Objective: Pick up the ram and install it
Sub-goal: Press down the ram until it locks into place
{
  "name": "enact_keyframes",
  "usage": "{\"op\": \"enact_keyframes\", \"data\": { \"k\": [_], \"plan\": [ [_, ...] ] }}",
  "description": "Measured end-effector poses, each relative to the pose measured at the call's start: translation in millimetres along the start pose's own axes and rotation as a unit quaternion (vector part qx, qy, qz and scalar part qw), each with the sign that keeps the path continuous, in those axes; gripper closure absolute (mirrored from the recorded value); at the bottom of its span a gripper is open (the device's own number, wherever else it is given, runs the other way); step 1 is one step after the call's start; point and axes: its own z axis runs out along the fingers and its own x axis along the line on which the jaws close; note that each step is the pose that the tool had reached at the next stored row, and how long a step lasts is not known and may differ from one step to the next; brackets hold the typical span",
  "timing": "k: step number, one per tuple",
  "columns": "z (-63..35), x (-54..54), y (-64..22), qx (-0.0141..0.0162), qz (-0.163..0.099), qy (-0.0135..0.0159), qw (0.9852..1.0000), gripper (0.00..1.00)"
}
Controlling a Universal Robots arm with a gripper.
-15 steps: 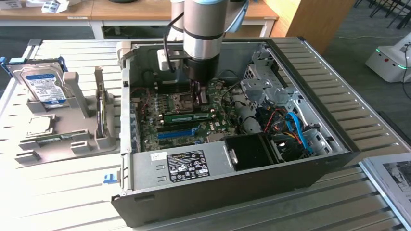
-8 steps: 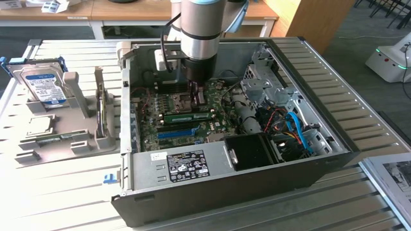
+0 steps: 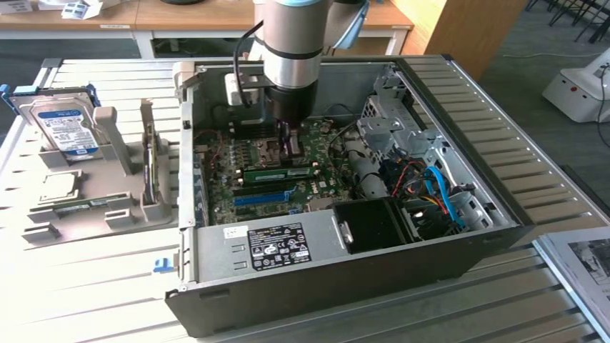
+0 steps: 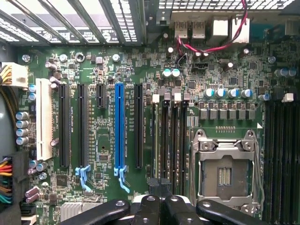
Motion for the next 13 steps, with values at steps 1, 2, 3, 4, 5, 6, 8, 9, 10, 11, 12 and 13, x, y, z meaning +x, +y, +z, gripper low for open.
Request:
{"op": "enact_keyframes", "data": {
  "k": [1, 2, 3, 4, 5, 6, 8, 9, 10, 11, 12, 13],
  "plan": [
    [0.0, 0.0, 0.8, 0.0, 0.0, 0.0, 1.0, 0.9],
    [0.0, 0.0, 1.6, 0.0, 0.0, 0.0, 1.0, 0.9],
    [-0.1, 0.0, 2.5, 0.0, 0.0, 0.0, 1.0, 0.9],
    [-0.1, 0.1, 3.2, 0.0, 0.0, 0.0, 1.0, 0.9],
    [-0.1, 0.1, 3.9, 0.0, 0.0, 0.0, 1.0, 0.9],
    [-0.1, 0.1, 4.6, 0.0, 0.0, 0.0, 1.0, 0.9],
    [-0.1, 0.1, 5.9, 0.0, 0.0, 0.0, 1.0, 0.9],
    [-0.1, 0.1, 6.5, 0.0, 0.0, 0.0, 1.0, 0.9],
    [-0.2, 0.1, 7.0, 0.0, 0.0, 0.0, 1.0, 0.9],
    [-0.2, 0.1, 7.5, 0.0, 0.0, 0.0, 1.0, 0.9],
    [-0.2, 0.1, 8.0, 0.0, 0.0, 0.0, 1.0, 0.9],
    [-0.2, 0.1, 8.5, 0.0, 0.0, 0.0, 1.0, 0.9]
  ]
}}
